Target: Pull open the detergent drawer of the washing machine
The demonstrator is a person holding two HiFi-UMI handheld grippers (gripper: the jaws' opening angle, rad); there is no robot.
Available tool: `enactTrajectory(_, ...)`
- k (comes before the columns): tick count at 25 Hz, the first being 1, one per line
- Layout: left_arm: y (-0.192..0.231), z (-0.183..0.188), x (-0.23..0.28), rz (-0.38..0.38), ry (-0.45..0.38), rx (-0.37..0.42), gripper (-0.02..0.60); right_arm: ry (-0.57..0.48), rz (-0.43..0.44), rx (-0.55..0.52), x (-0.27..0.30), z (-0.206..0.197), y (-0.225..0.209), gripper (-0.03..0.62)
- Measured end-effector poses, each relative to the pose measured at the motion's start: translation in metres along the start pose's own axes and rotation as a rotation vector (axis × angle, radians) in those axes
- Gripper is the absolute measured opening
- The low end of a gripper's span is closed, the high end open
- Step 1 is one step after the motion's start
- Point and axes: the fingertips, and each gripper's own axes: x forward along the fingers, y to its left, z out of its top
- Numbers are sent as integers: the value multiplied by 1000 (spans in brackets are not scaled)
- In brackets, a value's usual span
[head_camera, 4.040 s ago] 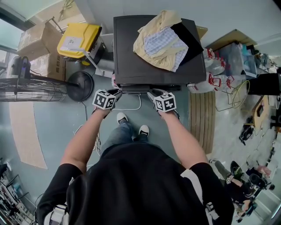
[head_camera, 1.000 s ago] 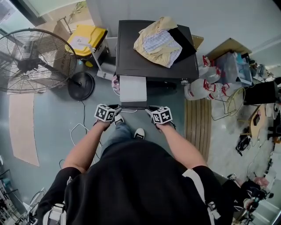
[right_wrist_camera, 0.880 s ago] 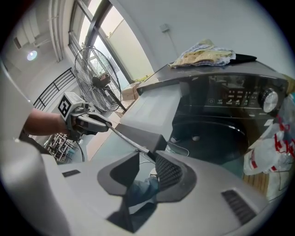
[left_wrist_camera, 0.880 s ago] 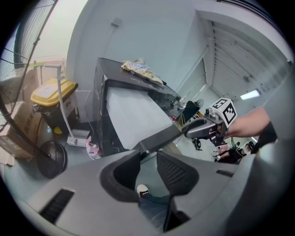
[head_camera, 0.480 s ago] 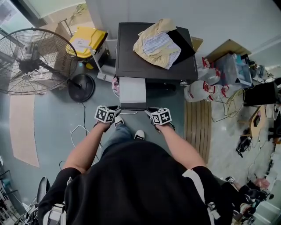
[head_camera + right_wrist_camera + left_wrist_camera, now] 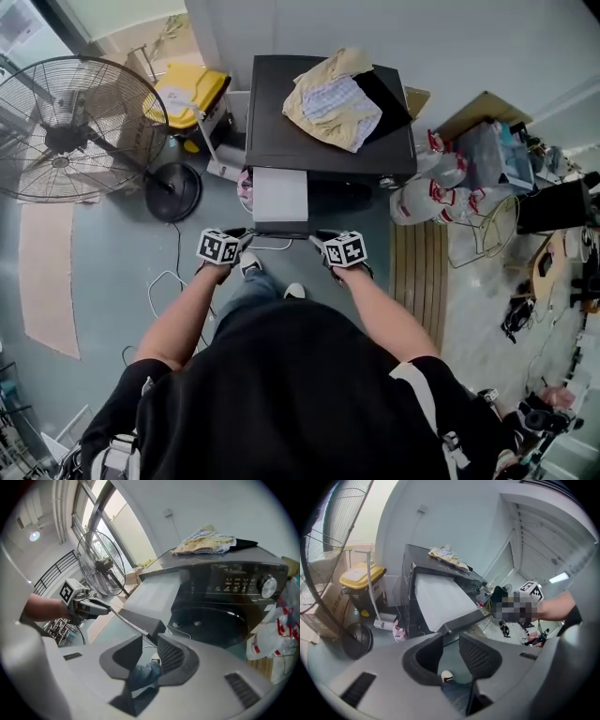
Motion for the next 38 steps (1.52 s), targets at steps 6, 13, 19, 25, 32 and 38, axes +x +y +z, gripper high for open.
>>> enactTrajectory(6,-2,15,-12,8,-56,-6,112,-49,-6,1,-14,16,-8,98)
enactTrajectory(13,-6,47,-31,44,-121,9,106,-129,-7,-26,-39,50,-10,95)
enactTrajectory(19,-20,77,-44,18,-201,17,104,-186,-7,-117,-56,83,3,94)
enactTrajectory(25,-33,120,-58,26,-265,67,101,-230,-20,-169,-79,119,2,92)
enactTrajectory(32,-45,168,-93,43,-363,109,98,-344,-32,-192,-123,170,3,91)
enactTrajectory(38,-51,202,-117,68,-434,140,94,-413,-34,-225,-155,202,7,89)
